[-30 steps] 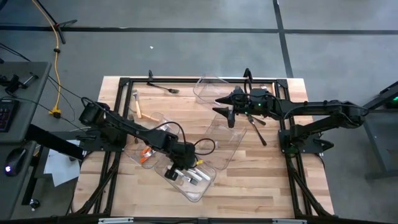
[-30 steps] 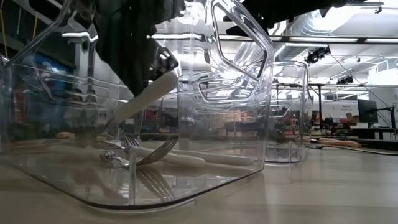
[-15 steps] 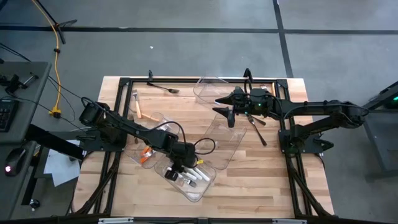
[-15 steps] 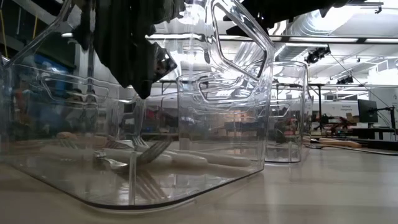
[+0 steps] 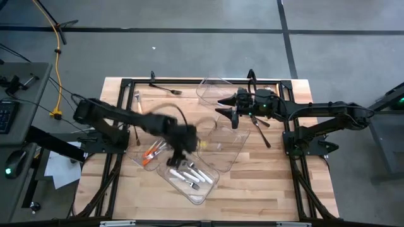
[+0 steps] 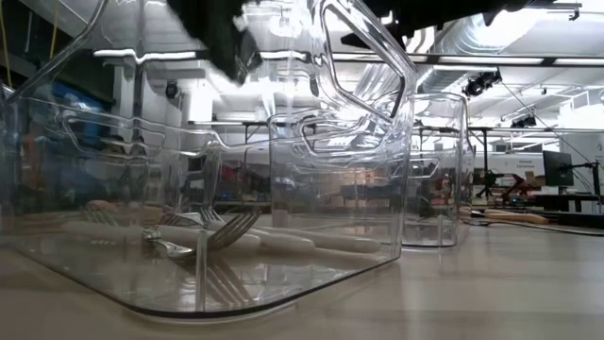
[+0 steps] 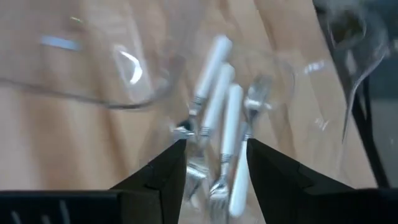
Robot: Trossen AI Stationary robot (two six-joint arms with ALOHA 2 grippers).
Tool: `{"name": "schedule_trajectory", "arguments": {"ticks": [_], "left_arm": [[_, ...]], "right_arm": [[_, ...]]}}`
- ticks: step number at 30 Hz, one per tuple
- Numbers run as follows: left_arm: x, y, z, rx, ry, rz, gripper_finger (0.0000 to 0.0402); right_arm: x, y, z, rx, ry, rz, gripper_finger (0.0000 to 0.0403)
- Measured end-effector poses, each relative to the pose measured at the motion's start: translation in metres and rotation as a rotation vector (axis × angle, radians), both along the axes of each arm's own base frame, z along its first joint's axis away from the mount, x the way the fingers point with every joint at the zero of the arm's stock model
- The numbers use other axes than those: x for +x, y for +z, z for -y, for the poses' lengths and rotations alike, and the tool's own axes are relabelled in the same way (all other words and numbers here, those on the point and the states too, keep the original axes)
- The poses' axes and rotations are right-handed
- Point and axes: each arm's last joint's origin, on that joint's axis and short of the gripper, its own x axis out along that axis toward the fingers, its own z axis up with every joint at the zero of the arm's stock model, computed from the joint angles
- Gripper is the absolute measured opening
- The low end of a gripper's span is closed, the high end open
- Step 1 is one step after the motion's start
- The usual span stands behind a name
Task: Sort silverware by color (type)
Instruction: Put the light orange fork into the middle right transparent bin
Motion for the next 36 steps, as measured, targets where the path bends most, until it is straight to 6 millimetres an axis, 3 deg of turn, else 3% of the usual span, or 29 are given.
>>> {"name": "schedule_trajectory", "arguments": {"ticks": [6,11,17,20,27,30,36], "left_arm": [[-0.029,0.074,-0.052,-0.023,0.181,0.310,0.0154],[-0.065,0.130,-0.076,-0.010,0.287,0.641,0.0154],[-0.101,0.162,-0.084,0.047,0.363,0.827,0.0154],[-0.110,0.160,-0.084,0.041,0.375,0.882,0.0154],[-0.121,0.100,-0.083,-0.101,0.507,1.023,0.0154],[-0.125,0.084,-0.082,-0.150,0.532,1.063,0.0154],[-0.124,0.070,-0.083,-0.202,0.564,1.036,0.0154]], "right_arm": [[0.001,0.006,-0.001,0.011,0.028,0.069,0.0197],[0.001,0.010,-0.003,0.018,0.085,0.106,0.0197],[0.002,0.014,-0.008,0.001,0.112,0.151,0.0197],[0.002,0.016,-0.010,-0.021,0.123,0.170,0.0197],[0.003,0.017,-0.012,-0.039,0.130,0.173,0.0197],[0.003,0.017,-0.012,-0.054,0.130,0.172,0.0197],[0.003,0.017,-0.012,-0.066,0.131,0.172,0.0197]]}}
